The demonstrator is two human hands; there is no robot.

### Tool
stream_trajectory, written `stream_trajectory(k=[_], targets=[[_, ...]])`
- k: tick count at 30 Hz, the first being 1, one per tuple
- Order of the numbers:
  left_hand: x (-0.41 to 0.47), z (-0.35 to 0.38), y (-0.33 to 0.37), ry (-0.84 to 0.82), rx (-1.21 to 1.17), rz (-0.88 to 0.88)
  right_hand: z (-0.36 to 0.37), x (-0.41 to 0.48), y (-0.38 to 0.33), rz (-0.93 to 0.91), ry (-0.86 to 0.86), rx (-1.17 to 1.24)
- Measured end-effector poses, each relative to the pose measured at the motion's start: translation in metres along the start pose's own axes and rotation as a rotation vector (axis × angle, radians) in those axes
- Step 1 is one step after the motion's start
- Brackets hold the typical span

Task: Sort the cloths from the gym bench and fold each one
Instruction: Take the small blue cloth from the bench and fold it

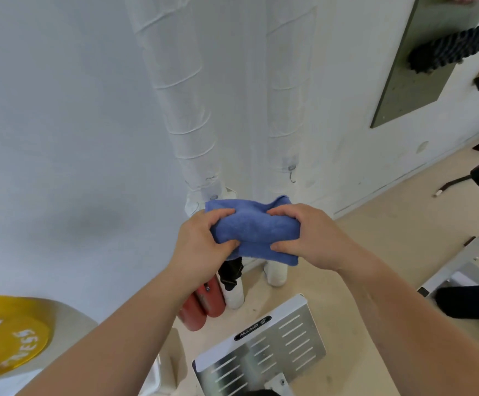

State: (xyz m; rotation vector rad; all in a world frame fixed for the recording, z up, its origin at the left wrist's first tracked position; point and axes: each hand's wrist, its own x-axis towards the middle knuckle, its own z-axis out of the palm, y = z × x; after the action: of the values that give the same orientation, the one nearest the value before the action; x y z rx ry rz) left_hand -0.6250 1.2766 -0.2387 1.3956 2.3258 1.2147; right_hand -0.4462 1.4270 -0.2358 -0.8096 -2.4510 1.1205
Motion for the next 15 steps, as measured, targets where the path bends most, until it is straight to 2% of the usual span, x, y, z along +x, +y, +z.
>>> stream_trajectory(k=[4,7,9,11,15], targets=[[0.014,-0.006,0.004,0.014,0.059,0.047,-0.012,0.015,0.001,-0.091,0.025,-0.091],[0.026,-0.022,0.005,-0.011,0.024,0.104,-0.027,0.026,-0.007,-0.115,-0.021,-0.061],[0.035,-0.041,0.011,-0.072,-0.038,0.113,-0.036,0.034,-0.019,-0.16,-0.092,0.061],[0.044,-0.061,0.019,-0.116,-0.181,0.047,-0.041,0.043,-0.034,-0.22,-0.106,0.213],[0.063,-0.092,0.028,-0.005,-0.384,-0.022,-0.038,0.072,-0.066,-0.215,-0.02,0.434]])
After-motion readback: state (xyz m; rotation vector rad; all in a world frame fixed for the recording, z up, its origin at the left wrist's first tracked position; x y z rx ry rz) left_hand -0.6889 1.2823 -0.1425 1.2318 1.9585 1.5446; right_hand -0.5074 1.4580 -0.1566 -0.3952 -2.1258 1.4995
